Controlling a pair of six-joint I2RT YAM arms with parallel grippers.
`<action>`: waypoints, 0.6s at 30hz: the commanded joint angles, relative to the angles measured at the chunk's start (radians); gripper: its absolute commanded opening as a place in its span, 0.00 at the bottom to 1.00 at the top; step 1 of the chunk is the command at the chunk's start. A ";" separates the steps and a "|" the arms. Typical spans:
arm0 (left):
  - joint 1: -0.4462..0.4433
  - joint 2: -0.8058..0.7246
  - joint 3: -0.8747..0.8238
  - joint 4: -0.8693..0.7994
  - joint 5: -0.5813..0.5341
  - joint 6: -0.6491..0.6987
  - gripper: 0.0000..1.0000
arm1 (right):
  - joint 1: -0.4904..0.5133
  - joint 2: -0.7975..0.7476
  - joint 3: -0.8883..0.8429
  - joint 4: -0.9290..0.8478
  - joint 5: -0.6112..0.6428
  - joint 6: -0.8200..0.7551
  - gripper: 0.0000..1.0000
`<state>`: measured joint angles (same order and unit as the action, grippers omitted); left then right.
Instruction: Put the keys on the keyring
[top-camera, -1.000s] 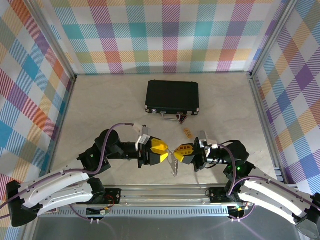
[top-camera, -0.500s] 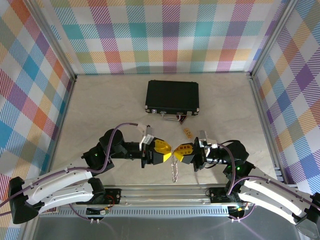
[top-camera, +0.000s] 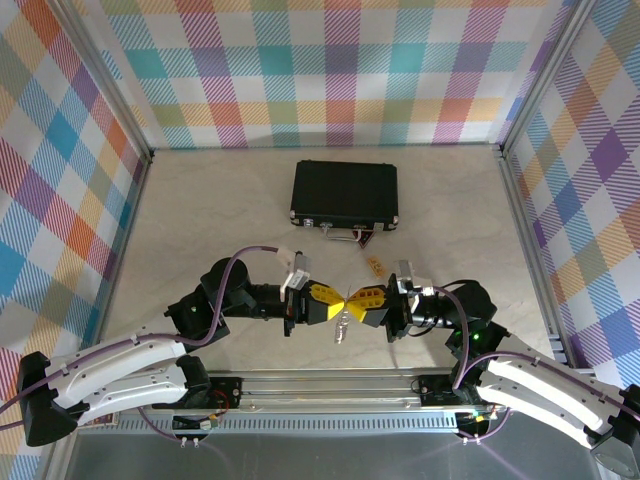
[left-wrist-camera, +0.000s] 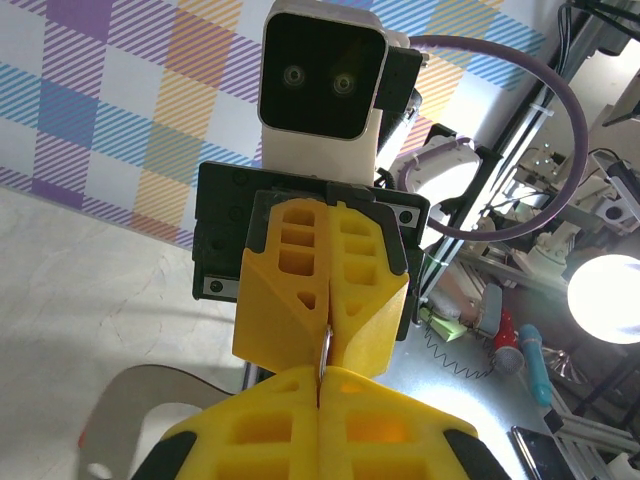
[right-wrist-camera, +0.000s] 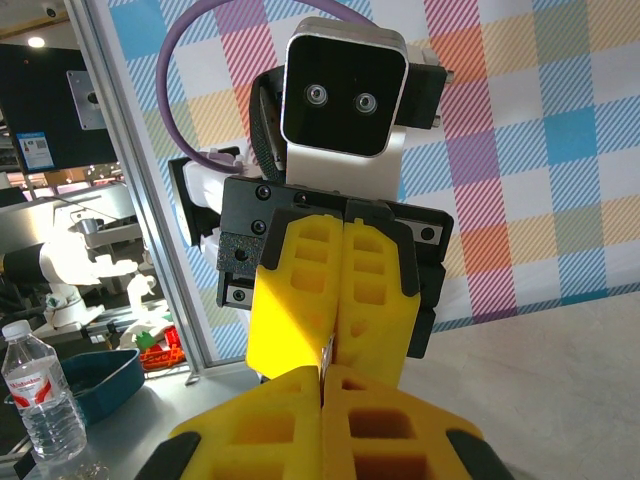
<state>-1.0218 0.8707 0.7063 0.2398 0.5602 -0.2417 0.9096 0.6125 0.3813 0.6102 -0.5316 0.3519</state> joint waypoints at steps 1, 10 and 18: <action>-0.012 -0.002 0.034 0.051 0.017 0.004 0.01 | 0.005 -0.002 -0.005 0.047 0.001 -0.004 0.00; -0.013 -0.013 0.037 0.023 0.005 0.027 0.00 | 0.005 -0.020 -0.001 -0.007 0.031 -0.015 0.06; -0.013 -0.050 0.081 -0.161 -0.076 0.154 0.00 | 0.005 -0.180 0.034 -0.281 0.157 -0.086 0.61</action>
<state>-1.0264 0.8482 0.7345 0.1257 0.5137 -0.1574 0.9104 0.4873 0.3836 0.4404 -0.4370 0.3096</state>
